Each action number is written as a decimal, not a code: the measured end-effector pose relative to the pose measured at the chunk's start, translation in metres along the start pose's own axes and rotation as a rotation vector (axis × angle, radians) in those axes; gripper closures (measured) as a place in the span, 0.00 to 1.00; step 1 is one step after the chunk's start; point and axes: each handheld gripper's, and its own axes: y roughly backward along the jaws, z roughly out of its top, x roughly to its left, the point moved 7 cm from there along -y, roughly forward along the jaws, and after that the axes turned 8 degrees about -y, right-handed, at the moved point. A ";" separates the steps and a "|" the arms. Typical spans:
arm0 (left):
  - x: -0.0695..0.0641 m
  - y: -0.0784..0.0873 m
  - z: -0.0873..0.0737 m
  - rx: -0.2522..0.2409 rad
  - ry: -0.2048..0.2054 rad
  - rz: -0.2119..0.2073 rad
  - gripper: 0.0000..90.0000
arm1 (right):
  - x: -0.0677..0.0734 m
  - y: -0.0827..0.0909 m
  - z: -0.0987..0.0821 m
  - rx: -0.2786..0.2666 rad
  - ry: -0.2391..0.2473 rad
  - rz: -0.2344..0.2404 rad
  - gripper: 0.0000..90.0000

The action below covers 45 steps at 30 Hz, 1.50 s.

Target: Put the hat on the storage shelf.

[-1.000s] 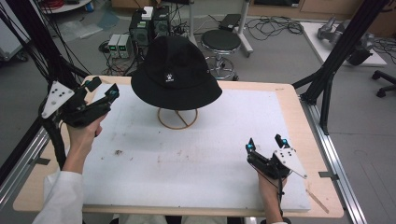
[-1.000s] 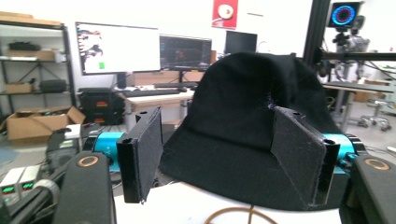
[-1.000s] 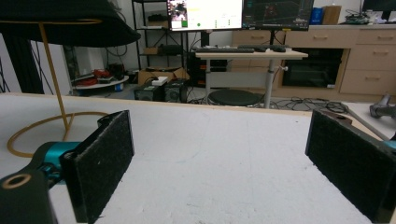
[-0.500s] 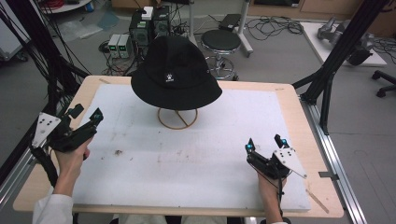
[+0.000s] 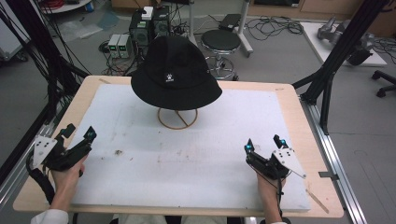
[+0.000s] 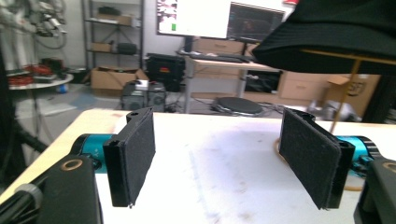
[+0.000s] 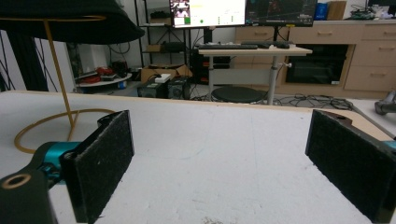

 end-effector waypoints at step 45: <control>0.009 0.011 -0.025 -0.018 -0.005 0.001 0.30 | -0.001 -0.001 -0.005 0.034 -0.045 0.017 0.08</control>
